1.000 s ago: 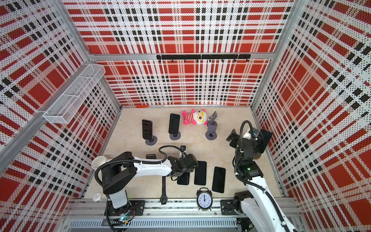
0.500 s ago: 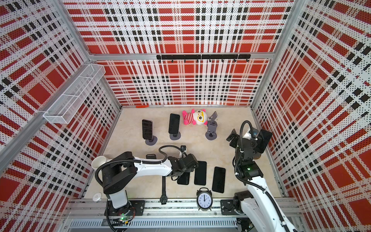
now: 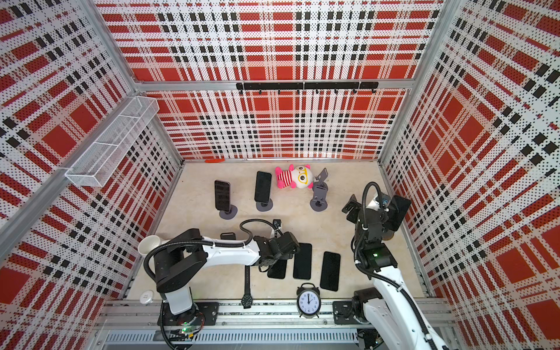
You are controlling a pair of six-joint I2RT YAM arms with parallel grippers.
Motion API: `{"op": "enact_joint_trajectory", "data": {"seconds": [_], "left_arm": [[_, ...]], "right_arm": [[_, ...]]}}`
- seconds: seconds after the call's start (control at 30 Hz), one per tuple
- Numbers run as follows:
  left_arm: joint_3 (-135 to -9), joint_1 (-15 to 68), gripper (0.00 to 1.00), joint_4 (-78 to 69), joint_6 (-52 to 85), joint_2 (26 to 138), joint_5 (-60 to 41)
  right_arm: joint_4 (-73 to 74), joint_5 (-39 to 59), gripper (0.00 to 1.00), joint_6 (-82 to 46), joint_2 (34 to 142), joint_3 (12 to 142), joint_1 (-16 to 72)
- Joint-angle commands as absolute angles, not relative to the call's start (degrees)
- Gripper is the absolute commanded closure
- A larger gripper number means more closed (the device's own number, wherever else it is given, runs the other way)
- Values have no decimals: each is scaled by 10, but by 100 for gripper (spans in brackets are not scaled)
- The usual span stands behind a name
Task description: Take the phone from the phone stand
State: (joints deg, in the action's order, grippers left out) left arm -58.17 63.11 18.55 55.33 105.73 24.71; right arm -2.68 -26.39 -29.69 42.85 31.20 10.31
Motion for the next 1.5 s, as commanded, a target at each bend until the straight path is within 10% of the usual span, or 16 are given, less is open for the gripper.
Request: {"op": "enact_joint_trajectory", "data": {"seconds": [0.0, 0.83, 1.47], "left_arm": [[-557, 630, 18, 235, 579, 1100, 168], [-775, 545, 15, 339, 409, 860, 329], [-406, 500, 2, -141, 278, 662, 314]], "right_arm": [[-15, -270, 0, -300, 424, 308, 99], [-71, -176, 0, -294, 482, 354, 99], [-339, -227, 0, -296, 514, 573, 72]]}}
